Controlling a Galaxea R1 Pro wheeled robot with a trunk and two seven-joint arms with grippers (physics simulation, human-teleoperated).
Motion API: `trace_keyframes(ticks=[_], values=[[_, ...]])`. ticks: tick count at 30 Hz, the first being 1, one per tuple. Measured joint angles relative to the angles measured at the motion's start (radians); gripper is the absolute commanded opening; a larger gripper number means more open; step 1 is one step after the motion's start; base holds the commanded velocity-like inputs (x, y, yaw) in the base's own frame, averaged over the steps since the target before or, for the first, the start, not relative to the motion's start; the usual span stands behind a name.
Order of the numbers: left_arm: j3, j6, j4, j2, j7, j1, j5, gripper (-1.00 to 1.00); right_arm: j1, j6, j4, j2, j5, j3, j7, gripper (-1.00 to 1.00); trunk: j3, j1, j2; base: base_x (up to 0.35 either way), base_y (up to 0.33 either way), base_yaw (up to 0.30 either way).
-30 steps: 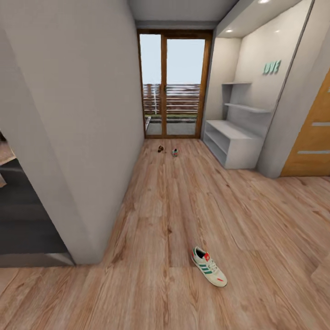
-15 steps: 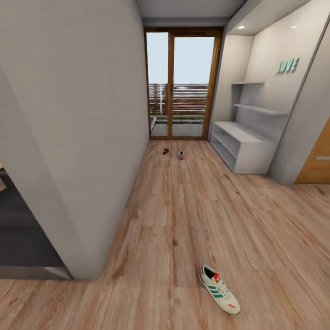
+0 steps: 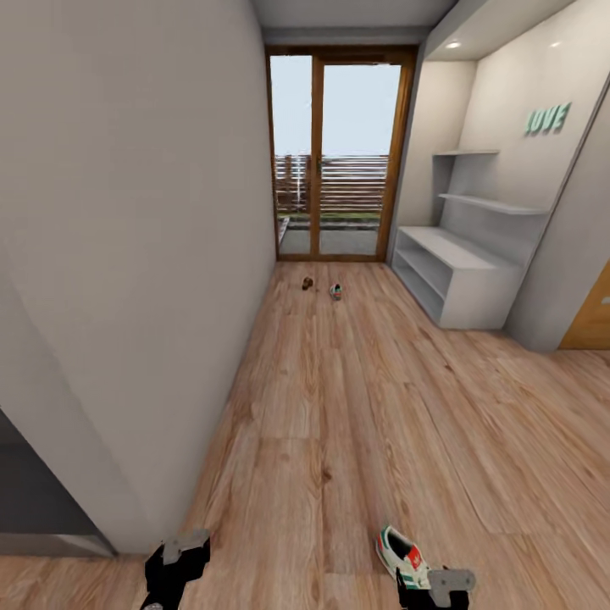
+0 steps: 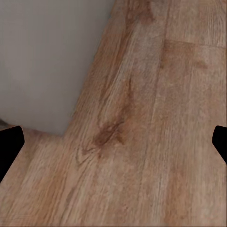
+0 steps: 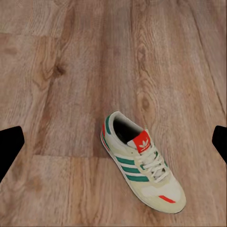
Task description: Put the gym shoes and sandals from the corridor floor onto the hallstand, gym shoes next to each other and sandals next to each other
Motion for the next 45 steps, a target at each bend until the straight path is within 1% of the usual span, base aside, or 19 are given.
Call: trace_keyframes(ticks=[2,3,8,17,27,39,45], values=[[-0.002,0.001,-0.001,-0.013,0.017,-0.016,-0.01,1.0,-0.018,0.002,-0.022,0.007,0.0,0.0,0.0,1.0,0.0,0.0,0.0,0.254,0.001,0.0],[-0.001,0.001,-0.003,-0.028,0.028,-0.027,-0.019,1.0,-0.046,0.002,-0.034,0.011,0.001,-0.001,0.0,1.0,0.0,0.0,0.0,0.146,0.0,0.0],[0.0,-0.004,-0.001,-0.035,0.031,-0.027,-0.022,1.0,-0.059,0.0,-0.038,0.008,0.001,-0.005,0.002,1.0,0.0,0.001,0.0,0.066,0.0,0.0],[-0.001,-0.007,0.001,-0.035,0.021,-0.019,-0.024,1.0,-0.062,-0.001,-0.037,0.005,0.002,-0.006,0.004,1.0,0.0,0.0,0.0,0.07,0.003,0.0],[-0.031,-0.008,0.001,-0.035,0.023,-0.017,-0.023,1.0,-0.062,-0.002,-0.002,0.003,0.004,-0.007,0.005,1.0,0.0,0.0,0.0,0.286,0.099,0.0],[-0.035,-0.008,0.001,-0.035,0.023,-0.018,-0.022,1.0,-0.062,-0.001,0.001,-0.001,0.004,-0.008,0.004,1.0,0.0,0.0,0.0,0.305,0.162,0.0],[-0.035,-0.009,0.001,-0.035,0.023,-0.018,-0.022,1.0,-0.062,-0.001,0.001,0.0,0.003,-0.008,0.002,1.0,0.0,0.001,0.0,0.114,0.064,-0.001]])
